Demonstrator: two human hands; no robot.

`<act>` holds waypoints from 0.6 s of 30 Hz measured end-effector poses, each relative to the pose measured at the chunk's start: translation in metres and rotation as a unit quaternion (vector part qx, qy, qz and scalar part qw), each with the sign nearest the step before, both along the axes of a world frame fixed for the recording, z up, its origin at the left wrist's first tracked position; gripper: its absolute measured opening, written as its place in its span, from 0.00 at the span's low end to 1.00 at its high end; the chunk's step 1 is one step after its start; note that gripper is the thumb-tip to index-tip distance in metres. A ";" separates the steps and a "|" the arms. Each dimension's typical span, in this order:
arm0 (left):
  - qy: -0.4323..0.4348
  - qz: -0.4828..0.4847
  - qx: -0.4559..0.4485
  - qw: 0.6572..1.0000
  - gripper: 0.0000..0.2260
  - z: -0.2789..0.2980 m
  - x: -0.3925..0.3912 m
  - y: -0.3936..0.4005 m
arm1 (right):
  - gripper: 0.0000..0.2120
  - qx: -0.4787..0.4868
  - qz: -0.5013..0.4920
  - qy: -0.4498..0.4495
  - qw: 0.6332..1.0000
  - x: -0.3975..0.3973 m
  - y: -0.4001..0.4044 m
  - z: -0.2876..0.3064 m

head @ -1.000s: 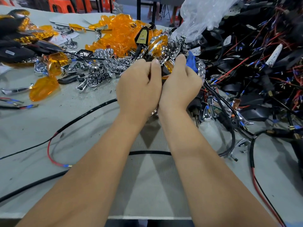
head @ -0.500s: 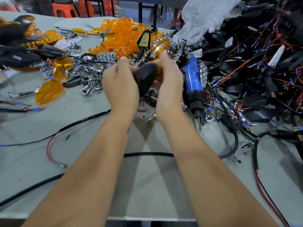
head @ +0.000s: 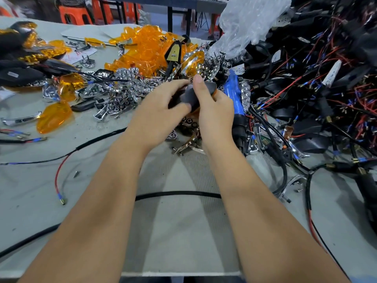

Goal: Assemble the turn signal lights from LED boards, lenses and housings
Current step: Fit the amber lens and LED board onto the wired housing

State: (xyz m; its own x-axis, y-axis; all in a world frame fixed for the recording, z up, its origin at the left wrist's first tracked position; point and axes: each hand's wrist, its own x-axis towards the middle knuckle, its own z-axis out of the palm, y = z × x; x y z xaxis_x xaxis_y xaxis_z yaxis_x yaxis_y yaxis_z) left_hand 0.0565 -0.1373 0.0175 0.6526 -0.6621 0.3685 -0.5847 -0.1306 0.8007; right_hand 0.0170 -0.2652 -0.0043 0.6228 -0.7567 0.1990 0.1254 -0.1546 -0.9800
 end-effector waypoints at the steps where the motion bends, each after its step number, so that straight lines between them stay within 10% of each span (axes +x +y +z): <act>1: -0.036 -0.002 0.021 0.999 0.20 -0.001 0.002 0.000 | 0.14 0.001 0.007 -0.001 1.000 -0.001 -0.002 0.001; 9: -0.089 0.142 0.004 0.986 0.17 -0.009 0.013 0.006 | 0.19 0.011 0.089 0.083 0.992 -0.017 0.003 0.020; 18: 0.023 0.285 -0.084 0.954 0.14 -0.008 0.032 0.024 | 0.06 -0.336 0.089 0.250 0.904 -0.033 0.012 0.025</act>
